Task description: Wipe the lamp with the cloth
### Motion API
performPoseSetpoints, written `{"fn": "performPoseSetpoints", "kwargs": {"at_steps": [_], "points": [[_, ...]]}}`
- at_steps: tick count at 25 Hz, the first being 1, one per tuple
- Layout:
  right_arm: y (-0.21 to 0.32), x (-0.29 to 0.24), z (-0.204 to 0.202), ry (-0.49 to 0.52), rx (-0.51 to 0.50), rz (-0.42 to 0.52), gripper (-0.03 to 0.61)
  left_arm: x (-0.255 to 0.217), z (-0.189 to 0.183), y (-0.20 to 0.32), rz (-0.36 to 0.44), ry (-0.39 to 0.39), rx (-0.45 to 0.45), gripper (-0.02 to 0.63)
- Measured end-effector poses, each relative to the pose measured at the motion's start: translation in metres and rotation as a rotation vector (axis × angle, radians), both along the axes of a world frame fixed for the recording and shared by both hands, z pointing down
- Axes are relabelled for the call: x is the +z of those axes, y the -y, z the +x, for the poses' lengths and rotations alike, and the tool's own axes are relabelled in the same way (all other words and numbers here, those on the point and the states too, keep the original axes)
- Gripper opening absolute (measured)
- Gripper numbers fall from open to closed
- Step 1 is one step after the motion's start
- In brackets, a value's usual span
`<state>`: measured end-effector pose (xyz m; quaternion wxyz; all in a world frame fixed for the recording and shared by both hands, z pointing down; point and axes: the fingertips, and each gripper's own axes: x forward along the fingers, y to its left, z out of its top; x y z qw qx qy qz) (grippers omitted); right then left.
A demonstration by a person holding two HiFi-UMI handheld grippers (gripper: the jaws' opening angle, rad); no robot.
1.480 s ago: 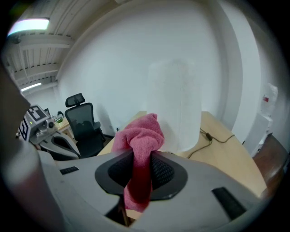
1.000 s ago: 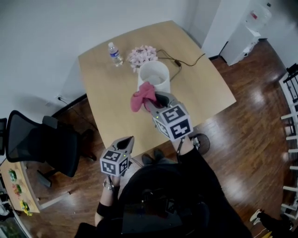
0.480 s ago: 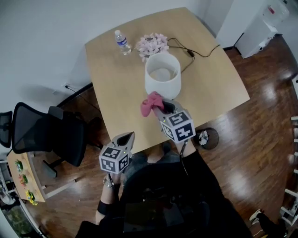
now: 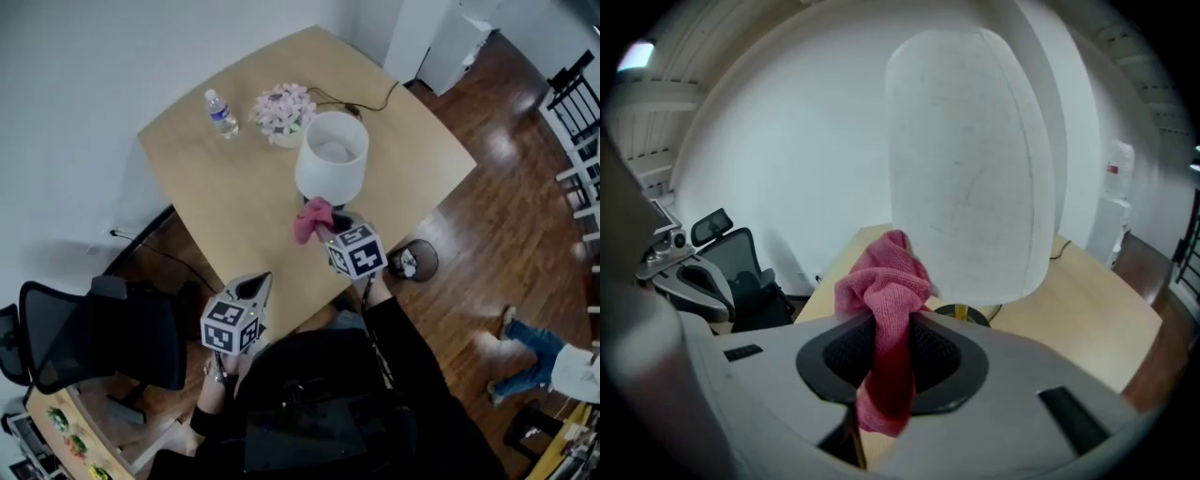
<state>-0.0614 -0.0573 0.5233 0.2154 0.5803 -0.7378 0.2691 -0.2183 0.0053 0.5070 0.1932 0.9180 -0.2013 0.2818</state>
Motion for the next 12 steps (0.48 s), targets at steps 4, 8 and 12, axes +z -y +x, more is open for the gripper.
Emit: {"fn": "performPoseSetpoints", "kwargs": {"at_steps": [4, 8, 12], "points": [[-0.003, 0.000, -0.014, 0.000, 0.113, -0.016, 0.077, 0.003, -0.022, 0.006, -0.011, -0.008, 0.108, 0.002], [-0.014, -0.041, -0.033, -0.014, 0.189, 0.051, 0.077, 0.000, -0.039, 0.001, -0.022, -0.035, 0.192, 0.002], [-0.012, -0.104, -0.036, -0.045, 0.246, 0.182, 0.077, 0.001, -0.047, -0.005, -0.031, -0.045, 0.249, 0.002]]}}
